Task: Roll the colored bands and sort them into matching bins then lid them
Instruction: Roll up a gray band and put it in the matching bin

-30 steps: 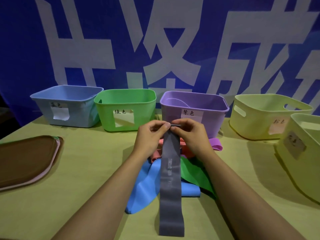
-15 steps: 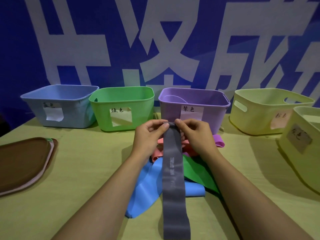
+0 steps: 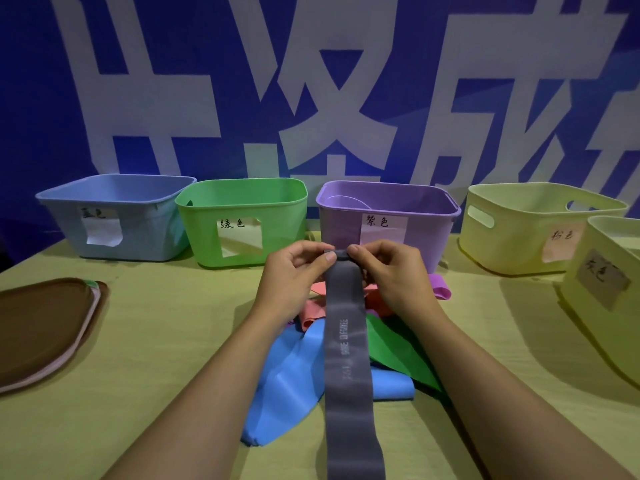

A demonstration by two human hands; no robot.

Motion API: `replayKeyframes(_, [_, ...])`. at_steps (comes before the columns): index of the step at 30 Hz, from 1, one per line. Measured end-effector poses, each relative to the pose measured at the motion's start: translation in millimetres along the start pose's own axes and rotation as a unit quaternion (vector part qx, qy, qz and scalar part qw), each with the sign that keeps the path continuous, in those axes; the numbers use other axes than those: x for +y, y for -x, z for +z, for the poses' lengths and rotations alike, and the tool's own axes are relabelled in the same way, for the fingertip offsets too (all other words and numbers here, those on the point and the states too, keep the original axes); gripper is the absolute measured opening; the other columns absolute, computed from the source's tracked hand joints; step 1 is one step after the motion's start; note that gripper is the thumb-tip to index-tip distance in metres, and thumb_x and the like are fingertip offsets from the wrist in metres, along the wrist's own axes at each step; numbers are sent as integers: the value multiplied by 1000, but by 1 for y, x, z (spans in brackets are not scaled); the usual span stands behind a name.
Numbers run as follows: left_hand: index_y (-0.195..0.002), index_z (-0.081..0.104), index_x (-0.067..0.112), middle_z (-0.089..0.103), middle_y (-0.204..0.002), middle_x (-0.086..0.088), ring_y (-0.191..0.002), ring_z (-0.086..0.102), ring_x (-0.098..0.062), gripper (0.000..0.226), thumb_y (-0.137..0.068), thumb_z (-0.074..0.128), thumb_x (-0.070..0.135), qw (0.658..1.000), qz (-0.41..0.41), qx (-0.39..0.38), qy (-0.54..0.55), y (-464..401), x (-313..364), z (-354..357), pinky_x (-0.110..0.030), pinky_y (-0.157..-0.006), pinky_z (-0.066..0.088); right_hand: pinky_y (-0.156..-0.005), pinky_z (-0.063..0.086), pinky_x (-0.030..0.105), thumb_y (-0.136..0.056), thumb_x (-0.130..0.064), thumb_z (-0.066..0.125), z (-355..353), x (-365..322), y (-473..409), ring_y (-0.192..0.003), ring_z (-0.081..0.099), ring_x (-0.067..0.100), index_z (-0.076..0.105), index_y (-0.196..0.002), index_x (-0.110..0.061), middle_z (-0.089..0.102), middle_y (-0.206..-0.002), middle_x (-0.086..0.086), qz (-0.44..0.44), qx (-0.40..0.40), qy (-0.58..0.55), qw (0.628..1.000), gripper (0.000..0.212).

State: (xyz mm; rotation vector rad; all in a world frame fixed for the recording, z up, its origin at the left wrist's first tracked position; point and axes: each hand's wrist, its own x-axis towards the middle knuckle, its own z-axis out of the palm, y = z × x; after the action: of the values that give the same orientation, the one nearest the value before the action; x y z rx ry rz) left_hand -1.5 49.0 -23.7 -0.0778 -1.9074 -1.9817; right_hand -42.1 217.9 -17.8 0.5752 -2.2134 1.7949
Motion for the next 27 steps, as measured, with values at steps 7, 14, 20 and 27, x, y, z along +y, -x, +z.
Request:
replayKeyframes(7, [-97, 73, 16, 79, -93, -12, -88, 76, -23, 16, -90, 74, 2, 1000, -18, -19, 11, -1, 1, -2, -32, -79, 62, -67, 53, 17, -91, -18, 76, -3, 5, -2, -70, 67, -1, 76, -91, -15, 76, -76, -9, -11, -24, -49, 998, 3])
replayKeyframes(14, [-97, 75, 16, 79, -94, -9, -93, 74, -24, 22, -86, 75, -4, 999, -33, -20, 33, -1, 0, -2, -32, -81, 59, -86, 61, 35, -90, -13, 77, -4, 11, -5, -94, 75, 20, 75, -102, -9, 78, -94, 6, -6, -39, -62, 997, 12])
replayKeyframes(20, [-104, 75, 9, 79, -101, -11, -97, 76, -26, 33, -83, 77, 34, 995, -68, -32, 63, 4, 6, 3, -35, -86, 60, -85, 62, 36, -90, -6, 76, -2, 9, -2, -91, 74, 18, 74, -98, -11, 78, -96, 13, -8, -52, -84, 995, 10])
replayKeyframes(27, [-93, 79, 8, 80, -87, -10, -83, 77, -24, 26, -86, 79, 33, 998, -58, 4, -15, 2, 3, 2, -32, -74, 62, -85, 61, 29, -88, -3, 76, -1, 5, 0, -88, 74, 12, 75, -99, -8, 78, -93, 7, -9, -51, -90, 995, 13])
